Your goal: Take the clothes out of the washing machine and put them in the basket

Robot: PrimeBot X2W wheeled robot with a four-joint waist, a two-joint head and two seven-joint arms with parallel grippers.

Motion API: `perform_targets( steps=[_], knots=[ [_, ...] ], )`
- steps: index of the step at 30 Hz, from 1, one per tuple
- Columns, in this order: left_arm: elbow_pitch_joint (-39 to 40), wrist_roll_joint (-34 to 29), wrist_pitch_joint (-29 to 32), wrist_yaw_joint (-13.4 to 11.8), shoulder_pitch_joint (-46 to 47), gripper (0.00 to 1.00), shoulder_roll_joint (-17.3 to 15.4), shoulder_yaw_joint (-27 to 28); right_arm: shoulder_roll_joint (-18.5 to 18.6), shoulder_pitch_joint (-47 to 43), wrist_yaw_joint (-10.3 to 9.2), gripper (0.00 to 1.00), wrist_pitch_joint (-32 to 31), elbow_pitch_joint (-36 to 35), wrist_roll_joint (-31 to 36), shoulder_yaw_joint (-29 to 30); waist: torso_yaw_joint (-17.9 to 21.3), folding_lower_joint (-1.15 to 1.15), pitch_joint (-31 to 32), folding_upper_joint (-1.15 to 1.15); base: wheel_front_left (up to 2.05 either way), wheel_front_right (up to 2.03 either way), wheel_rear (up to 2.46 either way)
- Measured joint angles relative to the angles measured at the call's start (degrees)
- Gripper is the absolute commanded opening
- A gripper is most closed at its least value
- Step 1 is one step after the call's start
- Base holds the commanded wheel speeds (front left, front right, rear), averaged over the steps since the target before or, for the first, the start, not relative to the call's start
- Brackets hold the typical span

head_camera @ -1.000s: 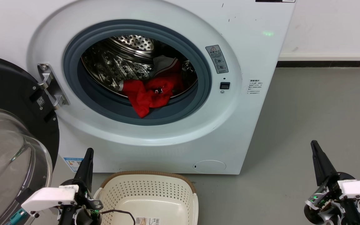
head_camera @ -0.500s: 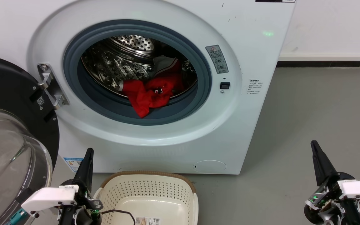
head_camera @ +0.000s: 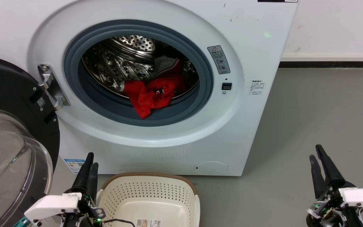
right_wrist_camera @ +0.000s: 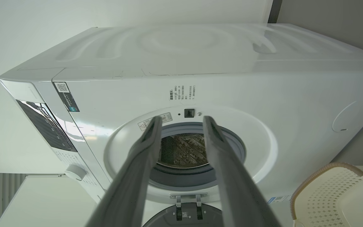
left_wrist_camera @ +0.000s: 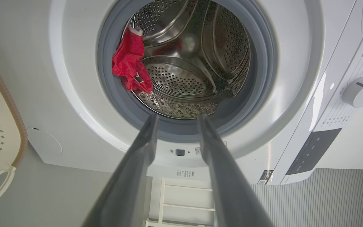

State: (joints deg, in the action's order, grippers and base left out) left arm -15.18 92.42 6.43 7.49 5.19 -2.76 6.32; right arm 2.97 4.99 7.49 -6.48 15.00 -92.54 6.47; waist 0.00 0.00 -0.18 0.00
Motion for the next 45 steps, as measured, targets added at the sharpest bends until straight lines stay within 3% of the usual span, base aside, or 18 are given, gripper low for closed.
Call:
perform_targets(
  steps=[13, 45],
  knots=[
    [2.25, -5.66, -3.8, -0.01, -0.11, 1.0, 0.03, -2.26, -0.09, -0.97, 0.0, 1.0, 3.92, -2.92, 4.23, -1.26, -0.15, 0.0, -0.06, 0.0, 0.0, 0.0, 0.0],
    [7.03, -44.57, -10.76, -0.01, 1.15, 1.0, -0.3, -6.9, -0.12, -2.93, 0.0, 1.0, 10.82, -9.68, 46.36, -4.56, -1.4, 0.0, 0.1, 0.0, 0.0, 0.0, 0.0]
  ],
)
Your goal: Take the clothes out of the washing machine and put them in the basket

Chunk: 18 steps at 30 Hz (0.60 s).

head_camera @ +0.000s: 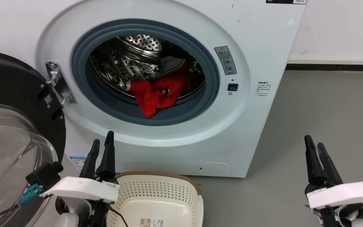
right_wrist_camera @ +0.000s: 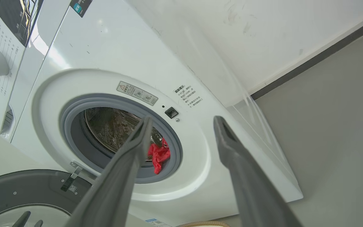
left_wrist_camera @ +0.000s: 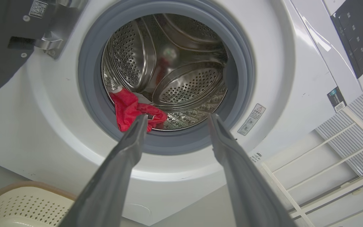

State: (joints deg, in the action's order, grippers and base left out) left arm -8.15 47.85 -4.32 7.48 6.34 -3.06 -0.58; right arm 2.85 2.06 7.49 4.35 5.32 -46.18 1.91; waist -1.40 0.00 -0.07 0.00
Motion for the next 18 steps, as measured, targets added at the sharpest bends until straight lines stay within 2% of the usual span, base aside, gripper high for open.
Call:
perform_targets(
  steps=[18],
  knots=[
    [-1.32, -15.08, -3.03, -0.6, 0.8, 1.0, -0.43, -1.35, 0.0, -0.37, 0.0, 1.0, 2.46, 0.0, 18.52, -0.09, -0.34, 0.0, 0.08, 0.0, 0.0, 0.0, 0.0]
  ],
)
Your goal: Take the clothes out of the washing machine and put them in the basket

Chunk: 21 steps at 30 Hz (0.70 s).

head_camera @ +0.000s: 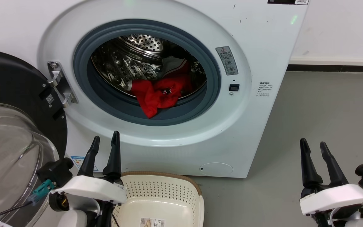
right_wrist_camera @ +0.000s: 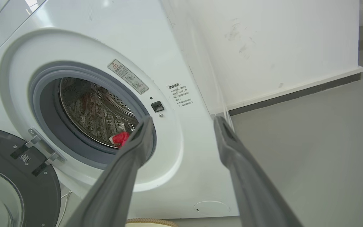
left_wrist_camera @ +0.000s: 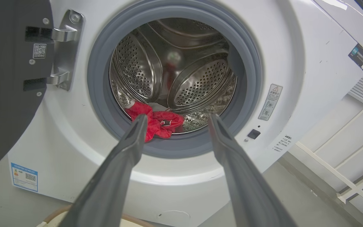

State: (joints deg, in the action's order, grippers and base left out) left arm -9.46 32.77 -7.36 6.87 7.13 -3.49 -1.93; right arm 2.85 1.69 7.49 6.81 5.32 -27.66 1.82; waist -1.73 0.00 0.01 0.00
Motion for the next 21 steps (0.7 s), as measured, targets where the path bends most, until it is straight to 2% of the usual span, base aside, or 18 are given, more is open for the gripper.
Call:
perform_targets(
  steps=[21],
  knots=[
    [-1.92, -14.1, -3.41, -1.53, 1.1, 1.0, -1.05, -2.43, 0.01, -1.13, 0.0, 1.0, 0.73, -0.99, 15.28, 0.37, -0.85, 0.0, 0.16, 0.0, 0.0, 0.0, 0.0]
  ],
)
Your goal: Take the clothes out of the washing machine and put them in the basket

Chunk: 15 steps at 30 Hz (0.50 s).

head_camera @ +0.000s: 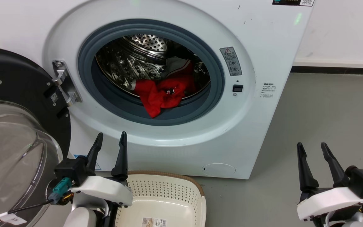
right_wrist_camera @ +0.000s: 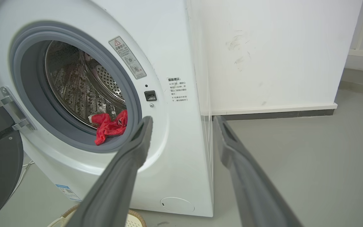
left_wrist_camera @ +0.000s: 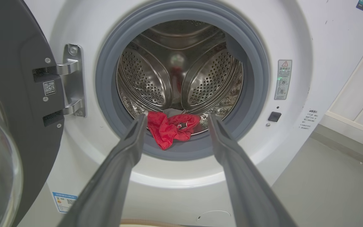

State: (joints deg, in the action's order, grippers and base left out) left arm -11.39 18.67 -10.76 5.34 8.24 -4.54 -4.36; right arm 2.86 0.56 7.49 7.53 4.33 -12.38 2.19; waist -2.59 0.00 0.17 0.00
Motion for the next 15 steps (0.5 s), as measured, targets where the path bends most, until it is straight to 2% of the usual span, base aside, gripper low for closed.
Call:
perform_targets(
  steps=[15],
  knots=[
    [-0.29, -6.87, -1.71, -0.82, 0.2, 1.0, -0.27, -0.57, 0.0, -0.55, 0.01, 1.0, 0.79, -0.09, 6.89, 0.01, -0.41, 0.0, -0.15, 0.0, 0.0, 0.0, 0.0]
  ],
)
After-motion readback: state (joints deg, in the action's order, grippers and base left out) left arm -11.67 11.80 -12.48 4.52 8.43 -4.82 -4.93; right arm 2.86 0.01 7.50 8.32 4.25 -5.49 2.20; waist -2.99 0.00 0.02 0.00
